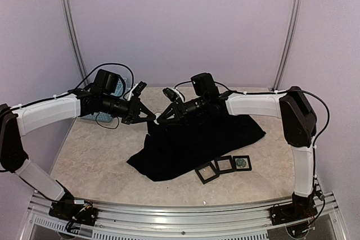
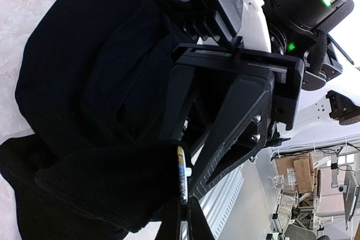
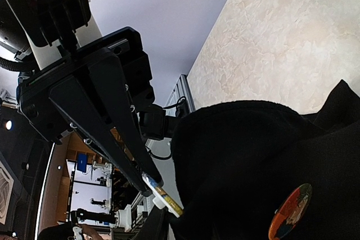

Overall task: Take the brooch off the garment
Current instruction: Open the brooch with the crumpled clothing.

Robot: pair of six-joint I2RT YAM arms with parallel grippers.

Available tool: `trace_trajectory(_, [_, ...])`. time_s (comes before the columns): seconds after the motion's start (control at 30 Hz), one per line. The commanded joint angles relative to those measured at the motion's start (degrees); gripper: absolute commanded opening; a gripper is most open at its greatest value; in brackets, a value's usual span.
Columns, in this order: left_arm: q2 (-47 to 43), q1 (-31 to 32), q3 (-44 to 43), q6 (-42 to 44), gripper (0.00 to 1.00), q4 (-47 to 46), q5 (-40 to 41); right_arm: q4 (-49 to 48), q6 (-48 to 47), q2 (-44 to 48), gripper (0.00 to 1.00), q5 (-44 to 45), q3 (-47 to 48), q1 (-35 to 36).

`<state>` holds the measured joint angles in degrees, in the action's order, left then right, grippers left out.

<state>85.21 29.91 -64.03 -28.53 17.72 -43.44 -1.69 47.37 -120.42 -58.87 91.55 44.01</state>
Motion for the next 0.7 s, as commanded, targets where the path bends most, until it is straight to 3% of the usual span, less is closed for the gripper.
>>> trace_trajectory(0.0, [0.46, 4.07, -4.05, 1.38, 0.00, -8.34, -9.13, 1.34, -0.61, -3.15, 0.22, 6.99, 1.31, 1.96])
trace_trajectory(0.23, [0.79, 3.82, -3.47, 0.31, 0.00, -7.49, -7.60, -1.84, -0.77, -0.80, 0.28, 6.38, -0.79, 2.05])
trace_trajectory(0.47, [0.54, 0.58, -0.55, -1.80, 0.00, -5.49, -6.00, -6.05, -5.30, 6.34, 0.48, 5.34, -4.01, 1.74])
trace_trajectory(0.67, [-0.16, -0.22, 0.34, -1.98, 0.00, -4.31, -5.21, -13.52, -3.73, 12.71, 0.56, 5.77, -9.70, -0.63])
